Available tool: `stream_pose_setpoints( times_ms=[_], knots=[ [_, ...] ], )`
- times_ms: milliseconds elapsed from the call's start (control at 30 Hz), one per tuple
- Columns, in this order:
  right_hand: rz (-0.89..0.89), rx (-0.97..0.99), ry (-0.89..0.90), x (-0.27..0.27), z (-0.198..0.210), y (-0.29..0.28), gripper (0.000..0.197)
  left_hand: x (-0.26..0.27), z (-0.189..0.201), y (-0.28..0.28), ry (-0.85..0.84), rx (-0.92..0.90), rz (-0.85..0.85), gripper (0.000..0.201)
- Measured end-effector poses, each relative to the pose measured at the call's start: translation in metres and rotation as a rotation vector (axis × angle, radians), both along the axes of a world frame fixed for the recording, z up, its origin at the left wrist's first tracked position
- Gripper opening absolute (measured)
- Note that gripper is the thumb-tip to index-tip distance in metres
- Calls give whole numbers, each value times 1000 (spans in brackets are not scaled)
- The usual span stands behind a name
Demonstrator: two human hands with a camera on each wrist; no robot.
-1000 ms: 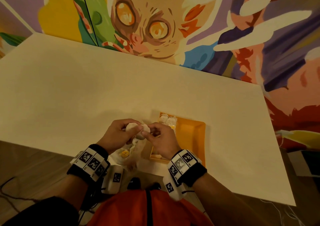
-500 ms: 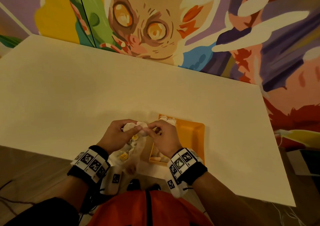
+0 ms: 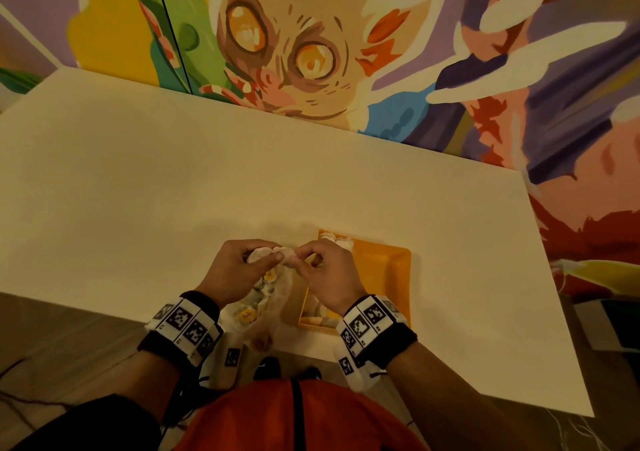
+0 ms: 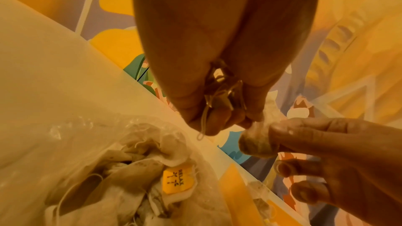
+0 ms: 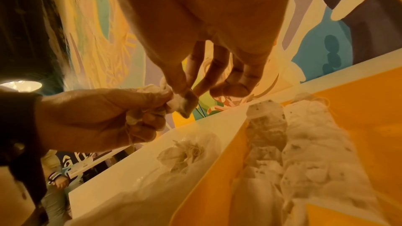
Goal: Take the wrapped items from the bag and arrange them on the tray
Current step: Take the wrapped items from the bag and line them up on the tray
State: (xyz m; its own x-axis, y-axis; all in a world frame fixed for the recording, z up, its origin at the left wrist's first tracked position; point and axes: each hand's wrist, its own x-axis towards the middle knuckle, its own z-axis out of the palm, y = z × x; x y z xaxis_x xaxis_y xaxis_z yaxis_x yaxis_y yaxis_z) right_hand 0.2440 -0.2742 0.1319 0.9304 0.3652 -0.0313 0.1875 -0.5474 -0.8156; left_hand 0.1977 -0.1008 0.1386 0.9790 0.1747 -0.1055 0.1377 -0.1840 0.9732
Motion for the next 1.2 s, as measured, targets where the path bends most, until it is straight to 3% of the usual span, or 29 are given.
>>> stream_pose_setpoints(
  times_ms=[267,533,667,833,933,1067,1200],
  knots=[
    [14,-33,81,3,-2,-6,7,4,1,-5,59,5,-12,7],
    [-261,51,173,28,-12,-42,8,13,2,-20,293,-351,88,13],
    [-413,13,201,41,-22,-69,14,22,-3,-31,383,-400,53,14],
    [-455,-164,266,47,-32,-88,9,35,-13,-50,484,-150,-4,25],
    [-476,-280,324,50,-38,-89,8,39,-20,-56,453,153,-56,21],
    [-415,-409,360,56,-42,-87,31,43,-36,-59,339,668,-217,27],
    [-451,-391,349,58,-44,-81,54,46,-46,-60,361,824,-283,28]
  ],
)
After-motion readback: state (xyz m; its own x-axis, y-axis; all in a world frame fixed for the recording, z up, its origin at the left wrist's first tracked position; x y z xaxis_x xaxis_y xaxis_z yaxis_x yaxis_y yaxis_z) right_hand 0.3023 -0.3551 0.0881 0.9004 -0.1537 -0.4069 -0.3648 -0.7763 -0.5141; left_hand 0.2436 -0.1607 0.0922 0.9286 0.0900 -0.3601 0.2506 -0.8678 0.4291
